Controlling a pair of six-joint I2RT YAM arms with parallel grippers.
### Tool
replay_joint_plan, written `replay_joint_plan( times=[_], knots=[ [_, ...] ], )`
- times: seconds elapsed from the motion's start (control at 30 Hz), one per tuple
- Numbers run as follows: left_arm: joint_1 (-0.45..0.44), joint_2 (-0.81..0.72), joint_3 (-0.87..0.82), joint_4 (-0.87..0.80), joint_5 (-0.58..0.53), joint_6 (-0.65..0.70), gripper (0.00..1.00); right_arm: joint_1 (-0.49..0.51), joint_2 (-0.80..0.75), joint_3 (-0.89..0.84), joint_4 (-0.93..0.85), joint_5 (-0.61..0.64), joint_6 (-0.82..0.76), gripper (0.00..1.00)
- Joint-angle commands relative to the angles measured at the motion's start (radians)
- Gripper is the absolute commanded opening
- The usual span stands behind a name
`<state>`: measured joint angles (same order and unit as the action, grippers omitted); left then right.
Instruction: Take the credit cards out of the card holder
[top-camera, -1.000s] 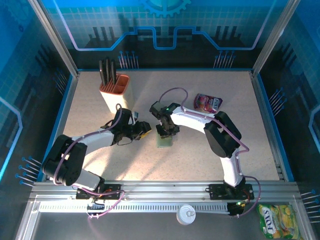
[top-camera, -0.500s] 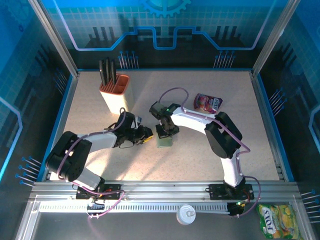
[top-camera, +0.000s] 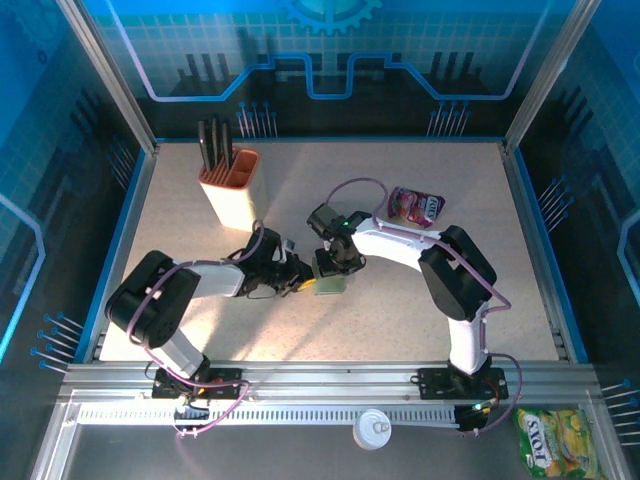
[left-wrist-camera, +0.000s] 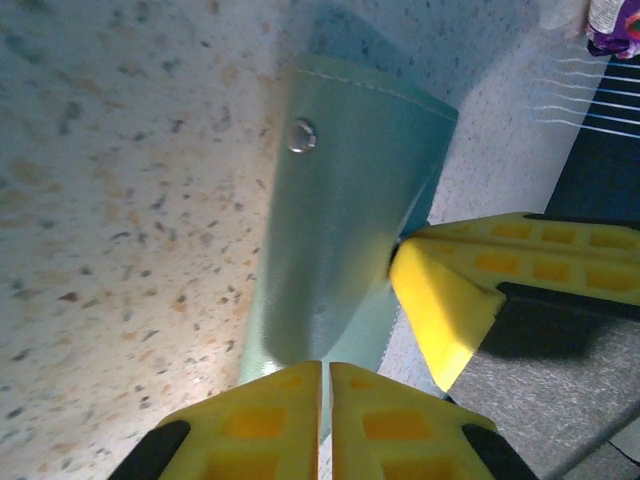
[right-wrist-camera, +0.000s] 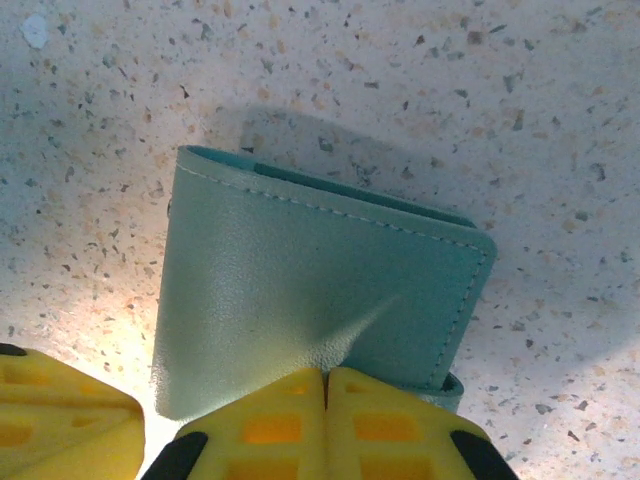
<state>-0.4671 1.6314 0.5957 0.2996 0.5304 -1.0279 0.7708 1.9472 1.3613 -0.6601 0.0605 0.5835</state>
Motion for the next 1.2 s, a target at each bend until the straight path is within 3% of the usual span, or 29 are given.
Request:
replay_joint_plan(
  times=[0.0, 0.27, 0.47, 0.77, 1.17],
  knots=[
    [-0.014, 0.02, 0.032, 0.049, 0.036, -0.026, 0.1, 0.004, 0.032, -0.049, 0.002, -0.083, 0.012, 0.0],
    [-0.022, 0.07, 0.057, 0.027, 0.039, -0.025, 0.07, 0.001, 0.016, -0.069, 0.026, -0.096, 0.018, 0.0],
    [-0.021, 0.097, 0.067, -0.092, -0.019, -0.015, 0.08, -0.004, -0.01, -0.077, 0.015, -0.068, 0.028, 0.0],
    [-0.018, 0.123, 0.044, -0.194, -0.088, -0.018, 0.08, -0.012, -0.036, -0.082, -0.067, 0.043, 0.018, 0.0],
    [-0.002, 0.189, -0.016, -0.145, -0.119, -0.044, 0.05, -0.002, -0.028, -0.053, -0.203, 0.246, -0.036, 0.0]
  ],
)
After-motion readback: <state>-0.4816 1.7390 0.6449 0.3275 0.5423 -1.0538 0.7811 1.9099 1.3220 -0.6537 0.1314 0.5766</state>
